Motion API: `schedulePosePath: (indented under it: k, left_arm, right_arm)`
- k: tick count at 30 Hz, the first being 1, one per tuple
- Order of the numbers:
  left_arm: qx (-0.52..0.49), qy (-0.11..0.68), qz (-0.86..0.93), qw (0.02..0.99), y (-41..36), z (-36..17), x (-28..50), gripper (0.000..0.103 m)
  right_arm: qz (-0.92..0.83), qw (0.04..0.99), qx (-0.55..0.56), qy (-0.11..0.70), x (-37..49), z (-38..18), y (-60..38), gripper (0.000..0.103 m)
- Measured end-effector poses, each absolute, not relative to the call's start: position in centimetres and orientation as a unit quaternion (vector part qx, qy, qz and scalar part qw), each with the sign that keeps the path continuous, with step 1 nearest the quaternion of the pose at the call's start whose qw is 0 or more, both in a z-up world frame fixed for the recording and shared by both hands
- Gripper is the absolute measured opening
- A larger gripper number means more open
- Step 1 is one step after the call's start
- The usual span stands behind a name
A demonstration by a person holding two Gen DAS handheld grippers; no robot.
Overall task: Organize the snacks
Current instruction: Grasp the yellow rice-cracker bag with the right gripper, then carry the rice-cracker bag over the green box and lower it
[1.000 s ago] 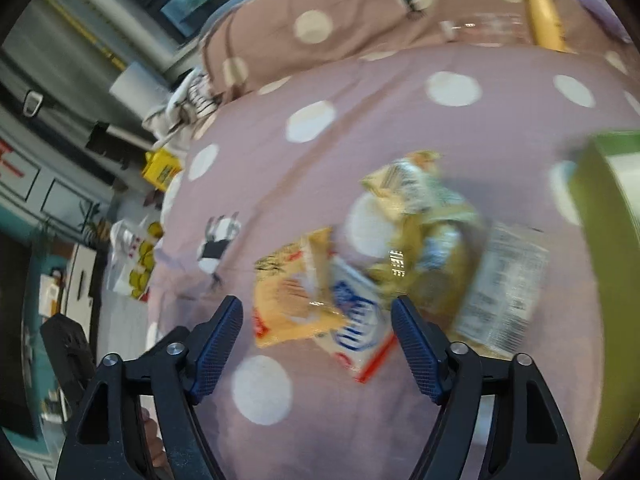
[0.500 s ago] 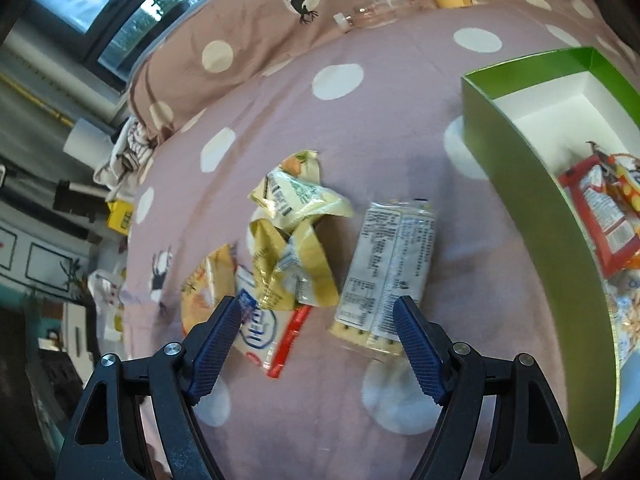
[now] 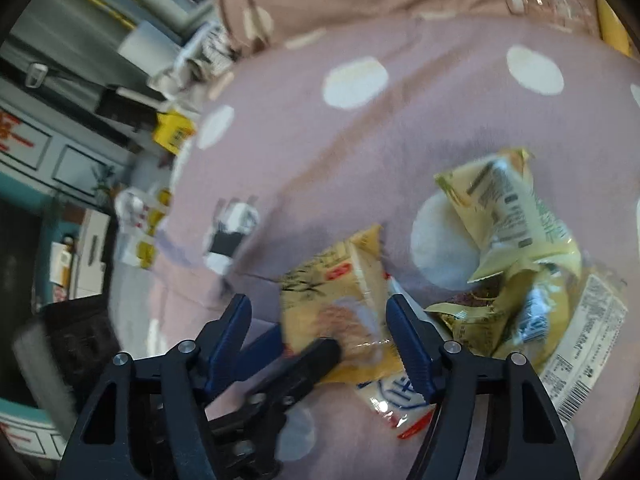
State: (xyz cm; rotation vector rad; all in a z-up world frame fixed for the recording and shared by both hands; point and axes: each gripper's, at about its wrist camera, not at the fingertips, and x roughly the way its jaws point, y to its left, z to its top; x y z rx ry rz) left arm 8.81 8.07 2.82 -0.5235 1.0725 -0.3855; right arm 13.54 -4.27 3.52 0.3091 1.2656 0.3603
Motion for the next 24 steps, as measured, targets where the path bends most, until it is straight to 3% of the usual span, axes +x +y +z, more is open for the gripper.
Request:
schedulePosePath:
  k: [7,24]
  left_arm:
    - [-0.213,0.487,-0.178,0.828,7.1,3.8,8.0,0.034]
    - [-0.101,0.401,-0.285,0.865,-4.8,13.2,1.5,0.033]
  right_arm:
    - [0.173,0.795,0.127,0.567,12.4,3.5,-5.2,0.050]
    - [0.121,0.876,0.165,0.437,2.5,13.7,-17.4,0.050]
